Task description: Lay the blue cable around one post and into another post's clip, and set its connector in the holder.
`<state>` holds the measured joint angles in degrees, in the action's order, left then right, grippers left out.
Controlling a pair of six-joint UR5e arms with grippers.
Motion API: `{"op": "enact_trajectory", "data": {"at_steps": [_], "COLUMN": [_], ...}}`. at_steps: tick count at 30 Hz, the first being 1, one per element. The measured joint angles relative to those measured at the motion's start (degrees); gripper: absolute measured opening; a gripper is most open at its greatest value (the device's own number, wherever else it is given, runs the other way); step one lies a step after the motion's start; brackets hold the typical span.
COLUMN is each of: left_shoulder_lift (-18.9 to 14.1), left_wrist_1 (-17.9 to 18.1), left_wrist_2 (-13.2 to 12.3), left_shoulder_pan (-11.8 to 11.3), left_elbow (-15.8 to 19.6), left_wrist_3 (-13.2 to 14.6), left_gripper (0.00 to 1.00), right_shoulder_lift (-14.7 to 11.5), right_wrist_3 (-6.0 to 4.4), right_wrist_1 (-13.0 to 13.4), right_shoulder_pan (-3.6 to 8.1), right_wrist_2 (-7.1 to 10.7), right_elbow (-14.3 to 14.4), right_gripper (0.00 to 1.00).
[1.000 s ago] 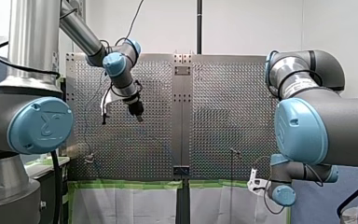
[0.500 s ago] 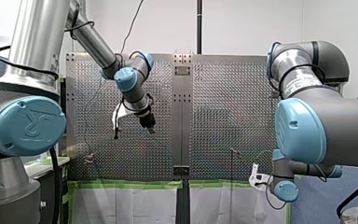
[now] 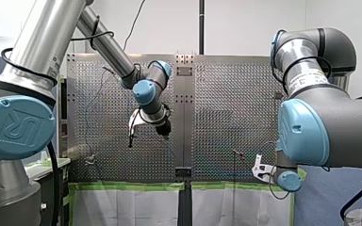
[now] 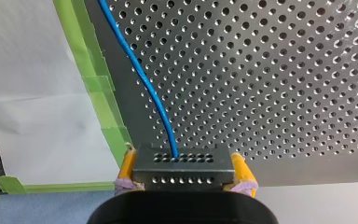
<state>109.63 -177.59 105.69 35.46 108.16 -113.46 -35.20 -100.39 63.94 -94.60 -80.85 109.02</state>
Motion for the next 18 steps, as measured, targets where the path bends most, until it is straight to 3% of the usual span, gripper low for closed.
{"op": "enact_trajectory", "data": {"at_steps": [8,18], "left_shoulder_lift": [4.0,8.8], "left_wrist_1": [4.0,8.8], "left_wrist_2": [3.9,3.4], "left_shoulder_pan": [3.9,4.4], "left_elbow": [-0.1,-2.1], "left_wrist_3": [1.4,1.4], "left_gripper": [1.0,1.0], "right_shoulder_lift": [0.0,0.0], "right_wrist_3": [-0.12,-0.17], "right_wrist_1": [0.1,0.0], "right_shoulder_pan": [-0.3,-0.83], "right_wrist_2": [0.56,1.13], "right_elbow": [0.0,0.0], "right_gripper": [0.0,0.0]}}
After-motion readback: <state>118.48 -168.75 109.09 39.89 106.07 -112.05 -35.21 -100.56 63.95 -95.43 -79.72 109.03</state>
